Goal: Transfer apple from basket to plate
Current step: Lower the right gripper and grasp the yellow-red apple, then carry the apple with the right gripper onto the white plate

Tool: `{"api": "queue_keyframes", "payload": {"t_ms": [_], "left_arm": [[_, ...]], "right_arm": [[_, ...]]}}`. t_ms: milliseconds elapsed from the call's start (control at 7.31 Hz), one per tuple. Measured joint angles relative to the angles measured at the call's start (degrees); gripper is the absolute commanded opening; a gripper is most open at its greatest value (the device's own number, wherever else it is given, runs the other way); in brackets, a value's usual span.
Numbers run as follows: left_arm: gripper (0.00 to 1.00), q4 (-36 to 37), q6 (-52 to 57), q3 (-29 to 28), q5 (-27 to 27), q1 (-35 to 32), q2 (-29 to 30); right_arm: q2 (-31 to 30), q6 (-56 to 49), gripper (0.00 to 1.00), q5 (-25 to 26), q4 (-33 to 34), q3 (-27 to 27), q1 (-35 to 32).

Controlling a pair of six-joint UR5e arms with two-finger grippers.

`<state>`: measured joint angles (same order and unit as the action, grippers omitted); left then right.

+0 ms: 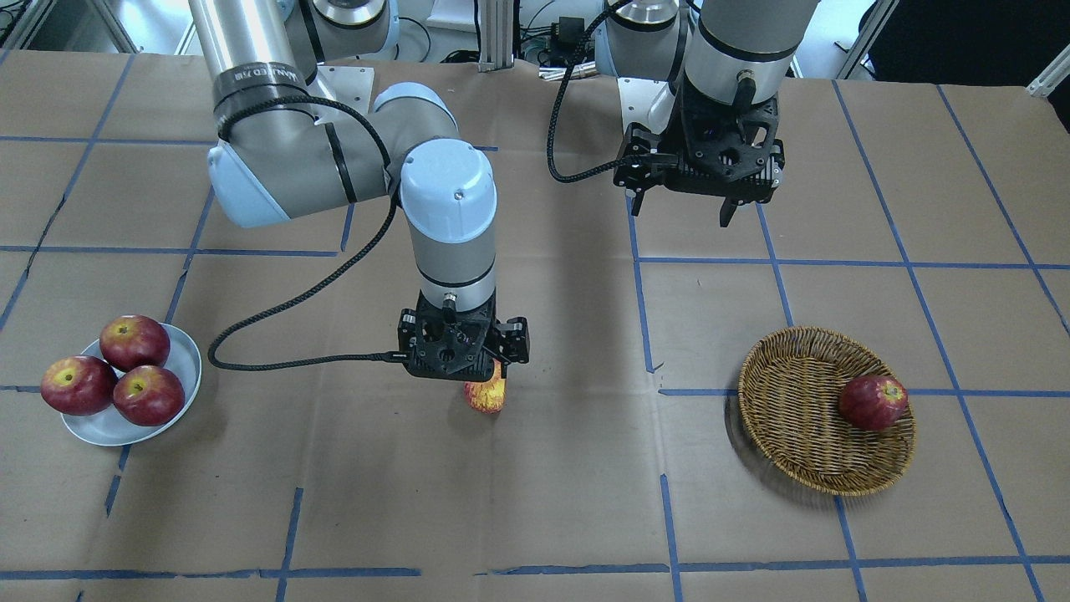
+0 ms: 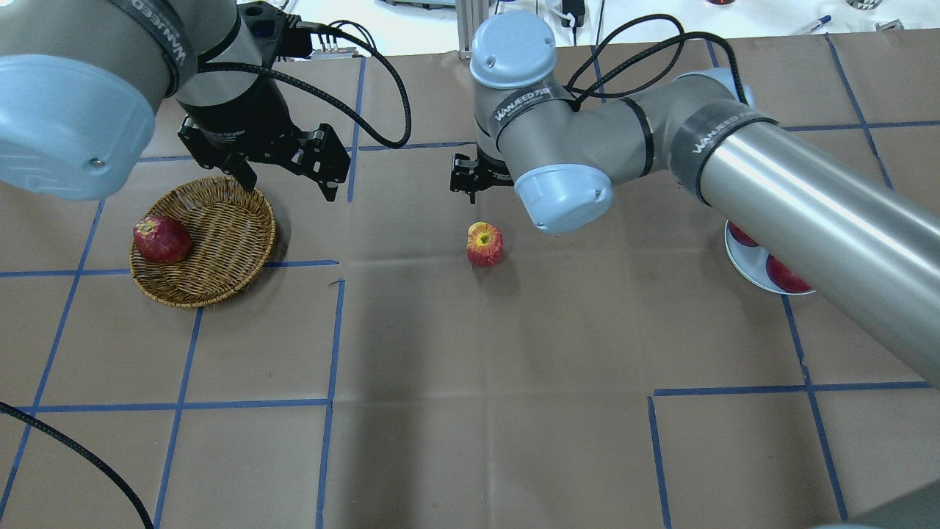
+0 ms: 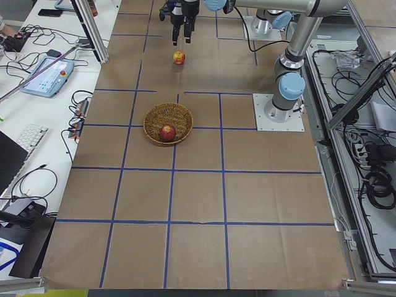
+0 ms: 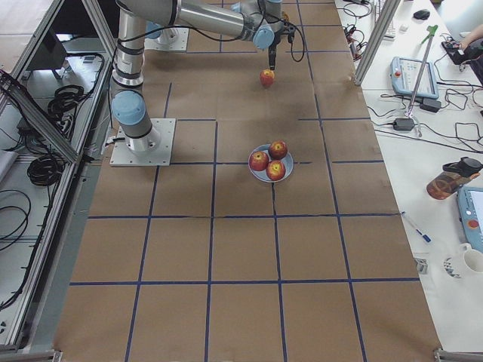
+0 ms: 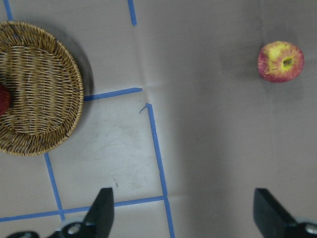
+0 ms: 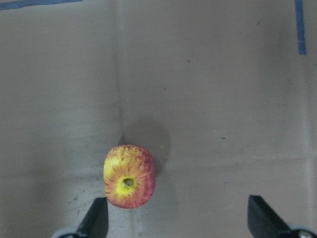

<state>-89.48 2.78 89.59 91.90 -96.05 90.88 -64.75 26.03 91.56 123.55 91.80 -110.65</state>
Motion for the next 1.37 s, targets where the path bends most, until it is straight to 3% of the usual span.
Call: {"api": "queue_keyframes", "payload": {"t_ms": [684,1094,1368], "left_arm": [[1.00,-2.4,-0.8,-2.9,-0.7,-0.2,0.0],[1.00,-0.9,-0.3,-3.7,-0.9,-0.2,-0.2],[1.00,-0.3,0.1,-3.4,-1.0,-0.1,-0.2]], "right_arm": [[6.5,0.5,0.96,-0.1,8.0,2.0,-0.7],[7.9,0.4,0.57,-0.3,9.5,2.8,-1.2],[7.9,0.4,0.46,-0.4,8.9,2.9,-1.8]]}}
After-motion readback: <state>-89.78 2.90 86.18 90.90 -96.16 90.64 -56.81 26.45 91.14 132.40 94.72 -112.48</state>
